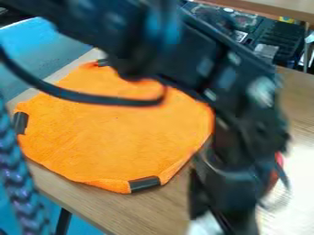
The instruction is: Put the white object on the top right side of the orange cloth
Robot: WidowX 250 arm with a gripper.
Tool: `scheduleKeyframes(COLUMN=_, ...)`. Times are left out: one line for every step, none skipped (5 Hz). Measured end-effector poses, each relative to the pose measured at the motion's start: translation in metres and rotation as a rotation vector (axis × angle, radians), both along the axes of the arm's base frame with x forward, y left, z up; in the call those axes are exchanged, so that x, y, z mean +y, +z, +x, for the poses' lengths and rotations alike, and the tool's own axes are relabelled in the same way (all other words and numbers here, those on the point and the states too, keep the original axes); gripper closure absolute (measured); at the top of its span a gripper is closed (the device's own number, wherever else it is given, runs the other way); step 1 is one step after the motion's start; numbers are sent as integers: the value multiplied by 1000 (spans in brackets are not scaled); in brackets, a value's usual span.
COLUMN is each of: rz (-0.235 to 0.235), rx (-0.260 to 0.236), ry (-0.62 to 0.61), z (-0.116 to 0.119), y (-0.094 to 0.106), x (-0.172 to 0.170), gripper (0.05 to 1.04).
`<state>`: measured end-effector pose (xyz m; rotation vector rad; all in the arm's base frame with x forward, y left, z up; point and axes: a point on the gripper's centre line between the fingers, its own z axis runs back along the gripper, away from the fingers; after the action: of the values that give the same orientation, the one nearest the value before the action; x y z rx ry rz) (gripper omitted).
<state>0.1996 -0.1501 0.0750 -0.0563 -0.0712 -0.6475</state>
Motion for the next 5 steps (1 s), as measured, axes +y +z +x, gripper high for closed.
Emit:
scheduleKeyframes(rz=-57, rx=-66, ry=109, z=4, y=33, x=41, gripper=333)
scheduleKeyframes(rz=-79, rx=-83, ry=255, z=11, y=47, x=77, gripper=333)
scheduleKeyframes(rz=-50, rx=-58, ry=447, z=28, y=41, x=104, gripper=333)
scheduleKeyframes(rz=-82, rx=-52, ry=687, z=64, y=40, x=126, gripper=333)
scheduleKeyframes(rz=-120, rx=-70, ry=894, z=99, y=40, x=146, gripper=333)
